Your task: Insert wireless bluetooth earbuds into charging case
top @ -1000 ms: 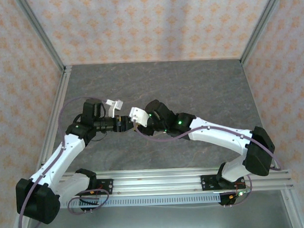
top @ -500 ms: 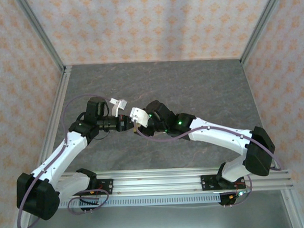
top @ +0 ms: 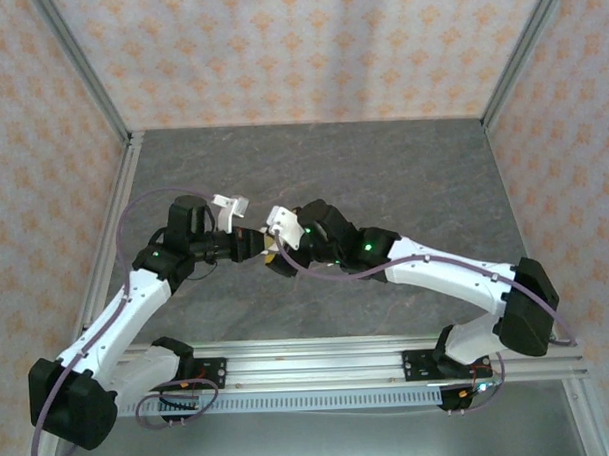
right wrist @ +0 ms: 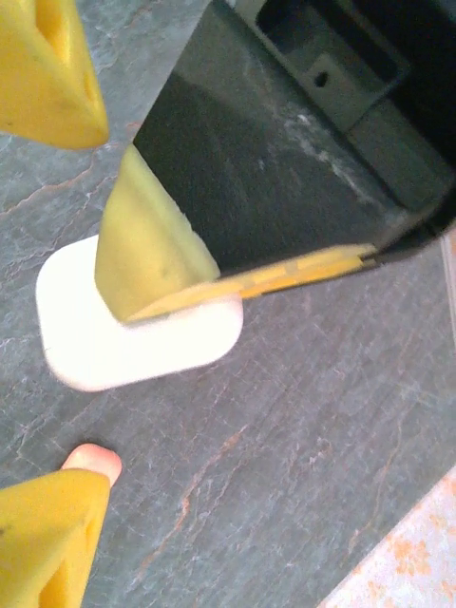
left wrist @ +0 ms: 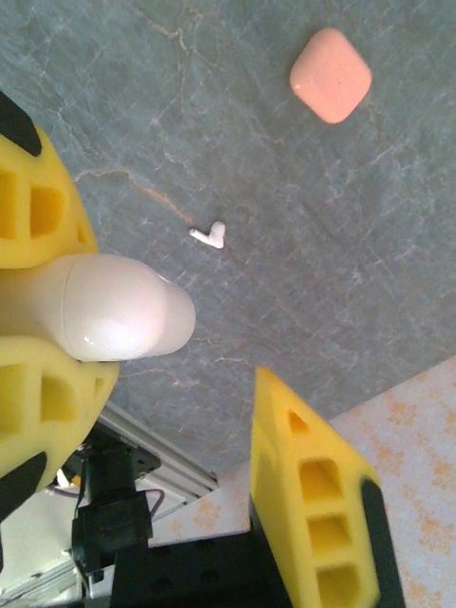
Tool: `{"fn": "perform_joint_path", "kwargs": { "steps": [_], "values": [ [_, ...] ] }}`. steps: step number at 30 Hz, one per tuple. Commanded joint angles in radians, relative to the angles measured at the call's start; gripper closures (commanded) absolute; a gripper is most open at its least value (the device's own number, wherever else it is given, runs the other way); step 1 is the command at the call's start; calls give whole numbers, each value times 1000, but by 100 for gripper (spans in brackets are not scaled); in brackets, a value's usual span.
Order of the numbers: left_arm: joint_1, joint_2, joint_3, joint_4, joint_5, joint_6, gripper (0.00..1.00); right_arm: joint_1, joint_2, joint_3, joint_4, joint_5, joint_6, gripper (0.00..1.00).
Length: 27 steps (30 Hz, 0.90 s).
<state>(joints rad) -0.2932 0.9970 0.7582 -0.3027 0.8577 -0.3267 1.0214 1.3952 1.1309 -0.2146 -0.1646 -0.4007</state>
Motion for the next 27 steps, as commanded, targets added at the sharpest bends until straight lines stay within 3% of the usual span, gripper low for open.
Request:
{"fn": "perform_joint_path", "kwargs": {
  "steps": [1, 5, 9, 22, 27],
  "values": [
    [-3, -36, -26, 47, -49, 36, 100, -18, -64, -9, 21, 42, 103, 9],
    [-3, -76, -57, 104, -49, 64, 100, -55, -88, -8, -6, 40, 196, 7],
    [-3, -109, -68, 116, -49, 96, 100, -103, -94, -25, -15, -45, 279, 7],
    [-3, -177, -178, 394, 50, -11, 100, -162, -86, -70, 69, -232, 413, 8],
    [-4, -208, -183, 428, 69, -3, 100, -216, -87, -115, 147, -332, 486, 10]
  ]
}}
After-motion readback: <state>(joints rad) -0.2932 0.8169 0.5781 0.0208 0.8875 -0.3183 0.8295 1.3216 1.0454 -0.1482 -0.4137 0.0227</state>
